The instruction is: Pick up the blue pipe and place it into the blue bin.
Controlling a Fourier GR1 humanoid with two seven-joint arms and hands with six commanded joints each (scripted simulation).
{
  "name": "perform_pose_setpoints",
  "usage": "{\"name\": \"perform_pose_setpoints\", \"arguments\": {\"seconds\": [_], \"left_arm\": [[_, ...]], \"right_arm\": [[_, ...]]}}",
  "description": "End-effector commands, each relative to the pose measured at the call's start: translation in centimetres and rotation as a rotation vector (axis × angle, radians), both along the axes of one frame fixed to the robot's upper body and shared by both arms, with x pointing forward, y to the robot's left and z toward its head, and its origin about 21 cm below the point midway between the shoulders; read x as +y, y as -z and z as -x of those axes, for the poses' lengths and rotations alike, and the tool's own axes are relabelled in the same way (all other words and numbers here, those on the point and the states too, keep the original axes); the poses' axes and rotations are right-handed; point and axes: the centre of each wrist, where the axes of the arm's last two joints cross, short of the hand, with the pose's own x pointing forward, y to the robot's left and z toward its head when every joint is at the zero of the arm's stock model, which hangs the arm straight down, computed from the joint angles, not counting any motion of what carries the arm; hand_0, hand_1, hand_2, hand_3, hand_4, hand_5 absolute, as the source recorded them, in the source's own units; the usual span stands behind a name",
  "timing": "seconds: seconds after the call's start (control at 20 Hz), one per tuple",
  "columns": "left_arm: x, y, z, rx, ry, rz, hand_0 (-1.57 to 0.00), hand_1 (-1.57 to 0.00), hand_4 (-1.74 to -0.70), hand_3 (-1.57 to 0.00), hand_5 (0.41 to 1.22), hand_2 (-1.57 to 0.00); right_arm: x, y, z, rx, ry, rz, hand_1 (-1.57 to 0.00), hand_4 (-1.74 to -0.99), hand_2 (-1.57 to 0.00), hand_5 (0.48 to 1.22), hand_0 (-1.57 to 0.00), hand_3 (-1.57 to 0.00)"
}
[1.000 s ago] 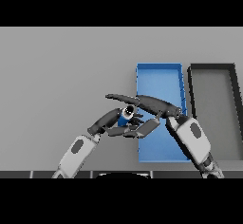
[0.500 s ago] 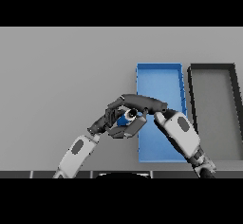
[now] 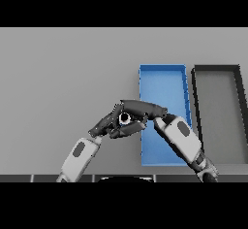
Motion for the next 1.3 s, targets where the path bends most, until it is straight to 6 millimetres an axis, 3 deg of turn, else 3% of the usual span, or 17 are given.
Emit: {"name": "perform_pose_setpoints", "arguments": {"seconds": [0.0, 0.25, 0.3, 0.35, 0.5, 0.65, 0.85, 1.05, 1.25], "left_arm": [[-0.1, -0.1, 0.0, -0.01, -0.002, 0.008, -1.57, -1.57, -1.73, -1.43, 1.221, -1.57], [0.0, -0.2, -0.1, -0.064, -0.052, -0.017, -1.57, -1.57, -1.72, -1.45, 1.221, -1.57], [0.2, -0.2, 0.0, -0.085, -0.055, -0.035, -1.46, -1.34, -1.6, -1.17, 1.221, -1.29], [0.3, -0.2, 0.1, -0.078, -0.032, -0.057, -1.17, -1.07, -1.47, -0.93, 1.221, -1.03], [0.9, -0.1, -0.2, -0.083, 0.034, -0.104, -0.6, -0.55, -1.21, -0.48, 1.221, -0.53], [0.9, -0.3, -0.1, -0.063, 0.011, -0.149, -0.31, -0.28, -1.05, -0.24, 0.938, -0.27], [1.1, -0.1, -0.1, 0.001, -0.015, -0.161, -0.12, -0.11, -0.97, -0.1, 0.647, -0.11], [1.0, 0.2, 0.1, 0.005, -0.03, -0.166, -0.05, -0.05, -0.95, -0.04, 0.513, -0.04], [1.3, 0.6, 0.1, 0.016, -0.036, -0.2, -0.02, -0.02, -0.92, -0.02, 0.474, -0.02]], "right_arm": [[0.1, -0.1, 0.2, -0.003, -0.001, -0.004, -1.51, -1.71, -1.51, 1.125, -1.51, -1.46], [0.0, 0.0, 0.2, 0.014, 0.049, -0.027, -1.55, -1.731, -1.55, 1.19, -1.55, -1.54], [-0.3, -0.1, 0.4, 0.001, 0.058, -0.027, -1.56, -1.733, -1.56, 1.196, -1.56, -1.54], [-0.2, 0.1, 0.6, 0.0, 0.058, -0.032, -1.56, -1.734, -1.56, 1.201, -1.56, -1.55], [0.1, -0.1, 0.8, 0.02, 0.068, -0.015, -1.56, -1.738, -1.56, 1.211, -1.56, -1.56], [0.3, -0.2, 1.4, 0.009, 0.073, -0.017, -1.57, -1.739, -1.57, 1.216, -1.57, -1.56], [0.3, 0.0, 1.0, -0.005, 0.085, -0.021, -1.57, -1.74, -1.57, 1.219, -1.57, -1.57], [0.4, -0.1, 0.9, 0.042, 0.074, -0.054, -1.57, -1.741, -1.57, 1.22, -1.57, -1.57], [0.1, -2.1, 0.8, 0.142, 0.06, -0.122, -1.57, -1.741, -1.57, 1.221, -1.57, -1.57]]}}
